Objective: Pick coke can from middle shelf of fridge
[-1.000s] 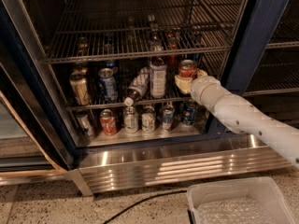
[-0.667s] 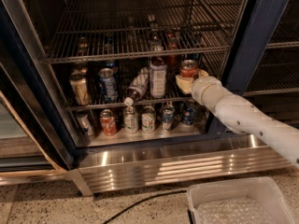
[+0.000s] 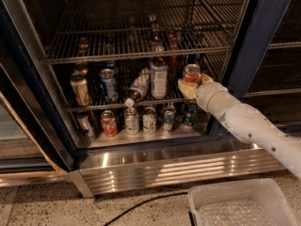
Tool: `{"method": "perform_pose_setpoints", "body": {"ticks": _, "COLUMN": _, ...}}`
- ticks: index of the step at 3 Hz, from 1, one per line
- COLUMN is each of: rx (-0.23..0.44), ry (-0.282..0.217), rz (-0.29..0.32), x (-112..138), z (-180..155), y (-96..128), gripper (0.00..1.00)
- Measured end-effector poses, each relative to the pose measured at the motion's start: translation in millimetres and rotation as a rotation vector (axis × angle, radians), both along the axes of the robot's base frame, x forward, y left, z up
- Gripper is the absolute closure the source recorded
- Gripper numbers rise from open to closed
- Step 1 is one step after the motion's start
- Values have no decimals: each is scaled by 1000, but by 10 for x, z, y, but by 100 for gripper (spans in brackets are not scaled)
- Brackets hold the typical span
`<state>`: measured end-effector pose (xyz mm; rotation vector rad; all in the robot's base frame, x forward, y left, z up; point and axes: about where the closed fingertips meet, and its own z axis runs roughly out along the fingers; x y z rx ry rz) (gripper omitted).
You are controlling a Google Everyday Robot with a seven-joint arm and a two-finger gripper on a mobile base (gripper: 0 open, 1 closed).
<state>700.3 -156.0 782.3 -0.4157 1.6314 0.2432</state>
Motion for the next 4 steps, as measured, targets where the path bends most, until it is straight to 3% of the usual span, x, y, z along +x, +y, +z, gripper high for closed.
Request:
{"method": "perform_pose_setpoints", "body": {"ticks": 2, "rx": 49, "ry": 7, "rz": 80, "x": -449, "z": 35, "y": 38, "gripper": 100}}
{"method": "perform_pose_setpoints", "body": {"ticks": 4, "rx": 20, "ry": 9, "rz": 187, "x": -934, "z": 104, "y": 62, "gripper": 100}}
